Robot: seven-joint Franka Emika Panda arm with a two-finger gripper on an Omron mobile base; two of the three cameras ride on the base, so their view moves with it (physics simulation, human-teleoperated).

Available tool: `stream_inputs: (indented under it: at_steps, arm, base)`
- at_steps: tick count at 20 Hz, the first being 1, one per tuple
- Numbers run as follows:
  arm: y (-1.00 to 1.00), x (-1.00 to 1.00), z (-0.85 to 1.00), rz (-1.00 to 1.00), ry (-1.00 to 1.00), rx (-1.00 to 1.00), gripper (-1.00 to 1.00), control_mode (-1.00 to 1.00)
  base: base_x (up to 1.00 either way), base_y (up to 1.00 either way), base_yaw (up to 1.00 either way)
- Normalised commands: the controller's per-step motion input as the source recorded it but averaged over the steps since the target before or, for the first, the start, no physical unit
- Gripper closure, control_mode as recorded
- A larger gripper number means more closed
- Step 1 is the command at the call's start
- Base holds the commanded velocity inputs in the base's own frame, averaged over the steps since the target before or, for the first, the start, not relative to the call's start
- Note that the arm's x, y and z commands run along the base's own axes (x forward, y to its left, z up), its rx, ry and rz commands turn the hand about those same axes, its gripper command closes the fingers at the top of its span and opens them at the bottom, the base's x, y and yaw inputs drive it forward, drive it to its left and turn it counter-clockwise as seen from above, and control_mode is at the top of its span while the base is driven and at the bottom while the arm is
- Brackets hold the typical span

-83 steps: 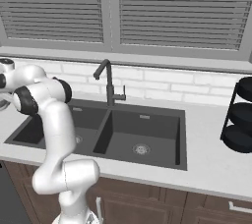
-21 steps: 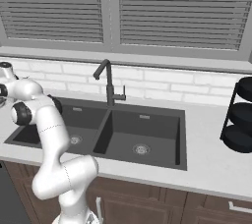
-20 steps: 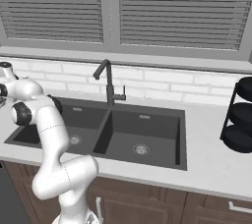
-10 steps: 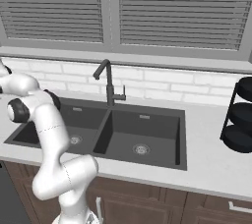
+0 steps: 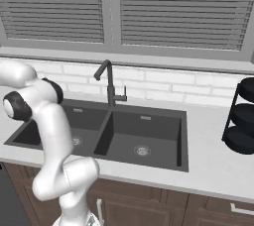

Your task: Put the colander in the sink, put the apple, peach in the colander, and turn on the sink faucet and pour water over the colander.

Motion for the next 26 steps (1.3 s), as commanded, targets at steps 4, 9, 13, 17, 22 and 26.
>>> stream_inputs:
  at_steps: [4, 9, 13, 17, 22, 26]
  arm:
    - [-0.56, -0.74, 0.71, 0.00, -0.03, 0.00, 1.00, -1.00]
    - [-0.86, -0.66, 0.51, 0.00, -0.03, 0.00, 1.00, -1.00]
    - [-0.99, -0.39, 0.50, -0.05, -0.09, 0.00, 1.00, -1.00]
    - [-0.89, -0.42, 0.34, -0.10, -0.11, 0.00, 1.00, -1.00]
    - [-0.82, -0.23, 0.11, -0.16, -0.02, 0.00, 1.00, -1.00]
    - [-0.76, 0.00, 0.01, -0.26, 0.01, -0.09, 1.00, -1.00]
  base:
    - [0.00, 0.00, 0.00]
    - [0.00, 0.00, 0.00]
    - [0.00, 0.00, 0.00]
    - [0.00, 0.00, 0.00]
    - [0.00, 0.00, 0.00]
    - [0.00, 0.00, 0.00]
